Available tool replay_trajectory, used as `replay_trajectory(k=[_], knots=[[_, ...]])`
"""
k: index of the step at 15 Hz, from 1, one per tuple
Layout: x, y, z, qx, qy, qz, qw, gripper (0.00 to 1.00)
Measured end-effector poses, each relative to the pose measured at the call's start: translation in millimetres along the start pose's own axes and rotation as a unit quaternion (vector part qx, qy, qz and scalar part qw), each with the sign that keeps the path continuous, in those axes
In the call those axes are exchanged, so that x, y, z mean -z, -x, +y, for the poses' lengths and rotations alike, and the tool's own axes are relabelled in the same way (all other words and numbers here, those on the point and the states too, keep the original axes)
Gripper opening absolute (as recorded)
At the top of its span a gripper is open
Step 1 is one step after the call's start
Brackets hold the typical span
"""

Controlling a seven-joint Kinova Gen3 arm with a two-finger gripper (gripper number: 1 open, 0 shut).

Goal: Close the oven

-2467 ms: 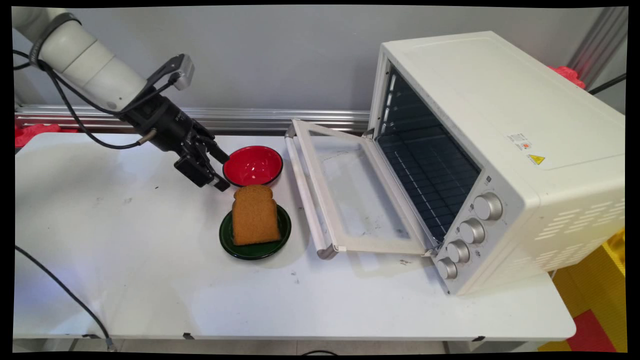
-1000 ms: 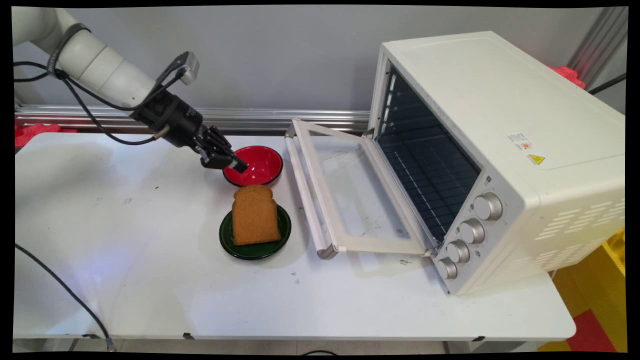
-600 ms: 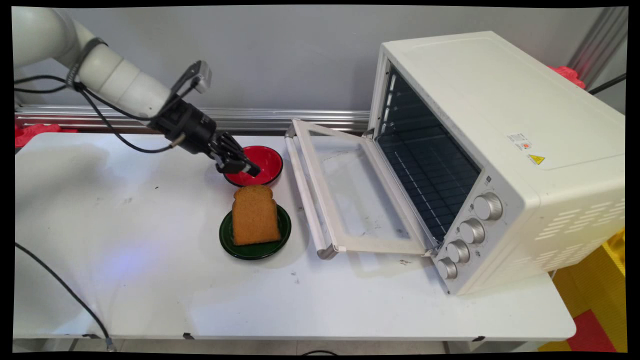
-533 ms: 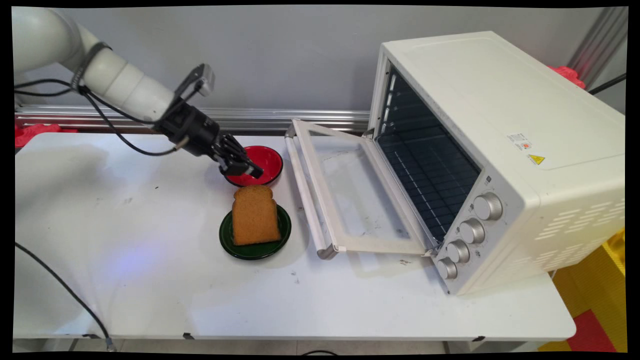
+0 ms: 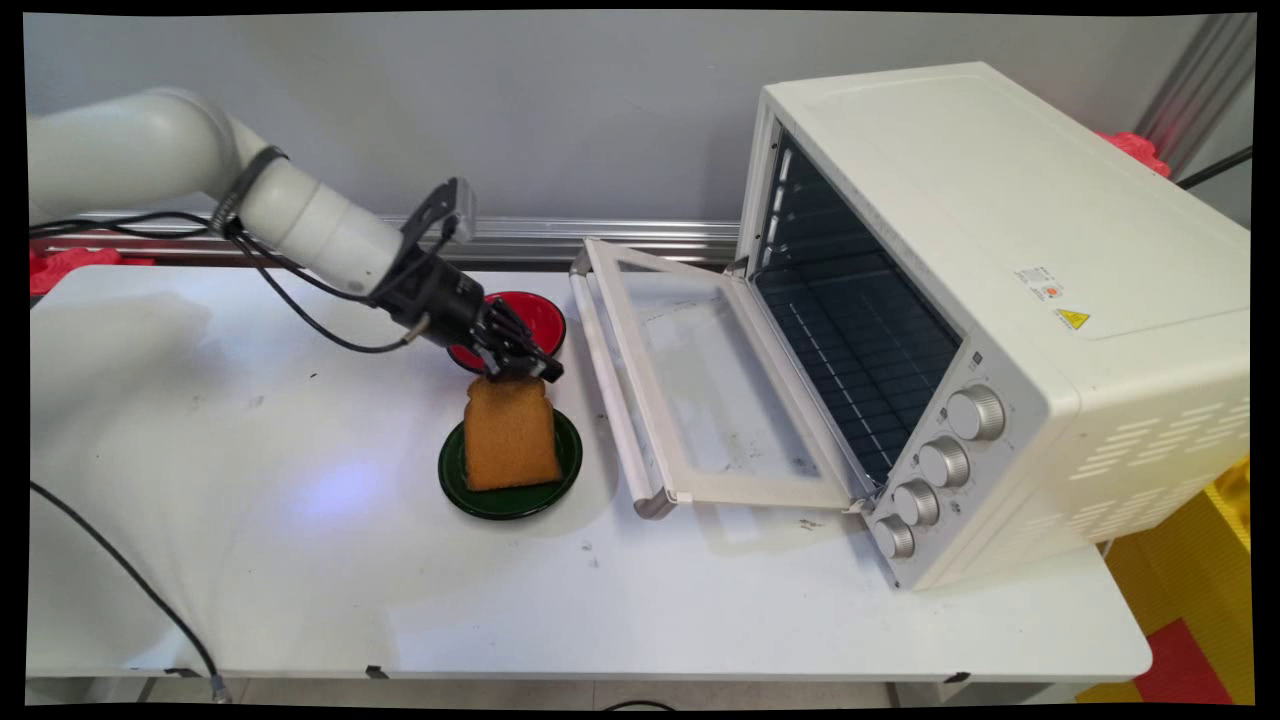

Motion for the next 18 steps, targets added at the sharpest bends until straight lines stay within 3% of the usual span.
replay_trajectory(k=[8,18], knots=[[-39.9,1.1,-1.8,-0.020,0.004,0.016,0.9997,0.00],[-48.6,-11.9,-2.6,-0.039,0.010,0.044,0.9982,0.00]])
